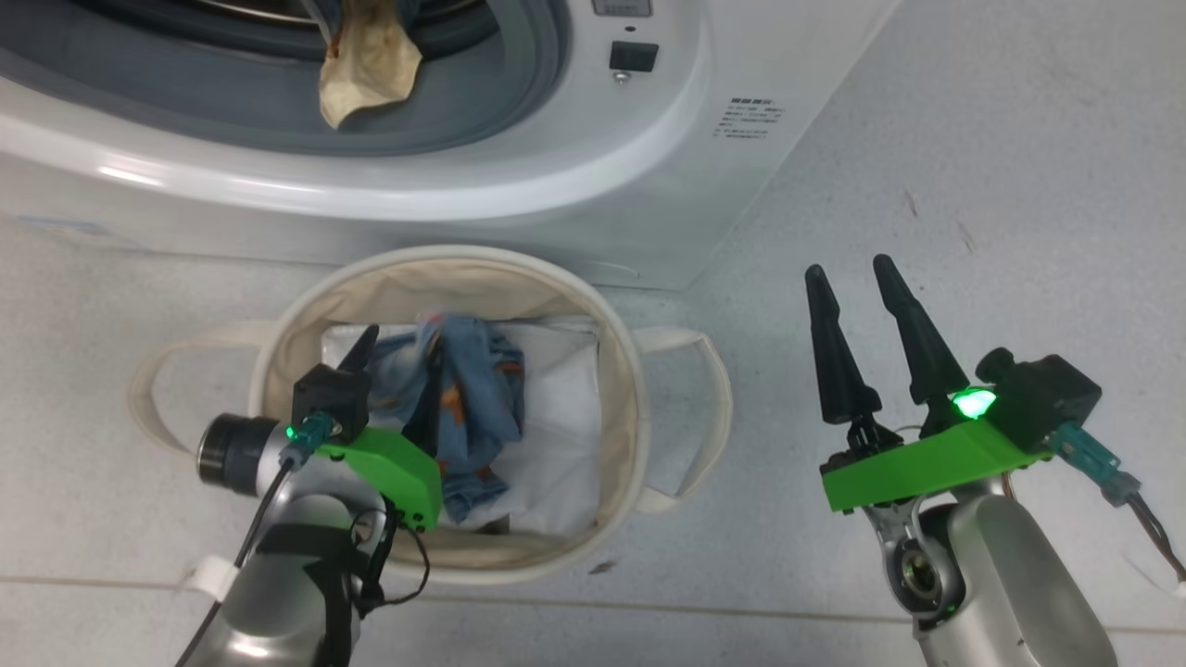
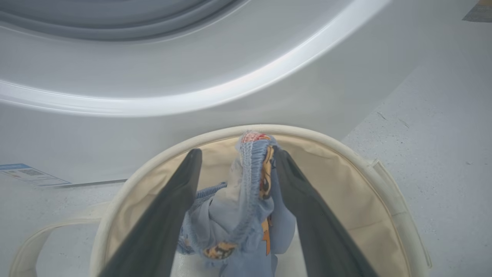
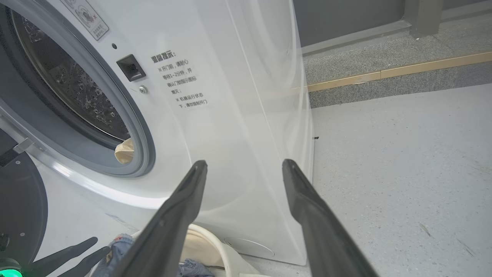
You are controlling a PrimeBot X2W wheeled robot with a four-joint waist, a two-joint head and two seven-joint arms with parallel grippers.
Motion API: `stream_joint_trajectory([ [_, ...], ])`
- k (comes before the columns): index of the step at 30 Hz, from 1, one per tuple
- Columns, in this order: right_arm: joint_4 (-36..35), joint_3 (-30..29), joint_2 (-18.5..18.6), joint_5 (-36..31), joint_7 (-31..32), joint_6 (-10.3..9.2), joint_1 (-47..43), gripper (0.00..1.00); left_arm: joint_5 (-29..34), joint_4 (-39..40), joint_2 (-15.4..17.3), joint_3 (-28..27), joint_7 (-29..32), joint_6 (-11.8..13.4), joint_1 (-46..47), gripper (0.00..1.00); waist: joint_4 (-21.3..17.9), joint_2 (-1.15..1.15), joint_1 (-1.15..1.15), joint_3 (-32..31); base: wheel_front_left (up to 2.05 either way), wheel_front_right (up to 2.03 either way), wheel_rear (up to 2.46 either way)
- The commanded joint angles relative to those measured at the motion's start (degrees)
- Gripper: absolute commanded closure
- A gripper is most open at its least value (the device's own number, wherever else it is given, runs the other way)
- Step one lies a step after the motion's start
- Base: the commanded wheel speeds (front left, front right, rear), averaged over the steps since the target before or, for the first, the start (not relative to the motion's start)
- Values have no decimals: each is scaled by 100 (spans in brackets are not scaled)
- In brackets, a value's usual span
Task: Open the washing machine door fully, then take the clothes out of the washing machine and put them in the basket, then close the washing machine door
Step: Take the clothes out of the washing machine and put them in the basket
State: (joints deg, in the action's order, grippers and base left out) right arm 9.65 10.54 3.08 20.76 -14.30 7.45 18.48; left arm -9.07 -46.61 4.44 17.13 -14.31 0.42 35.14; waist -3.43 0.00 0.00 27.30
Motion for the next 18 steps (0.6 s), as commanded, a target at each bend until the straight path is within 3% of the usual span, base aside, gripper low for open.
stream_joint_trajectory([
  [1,-161,115,-21,-16,-70,3,-27,0,52,227,77,-199,-68,3,-97,0,33,0,0,-71,0,0,0],
  [18,48,166,-21,19,-70,3,-323,0,190,2517,1,-622,-69,-21,-1396,0,461,0,0,-1153,0,0,0],
])
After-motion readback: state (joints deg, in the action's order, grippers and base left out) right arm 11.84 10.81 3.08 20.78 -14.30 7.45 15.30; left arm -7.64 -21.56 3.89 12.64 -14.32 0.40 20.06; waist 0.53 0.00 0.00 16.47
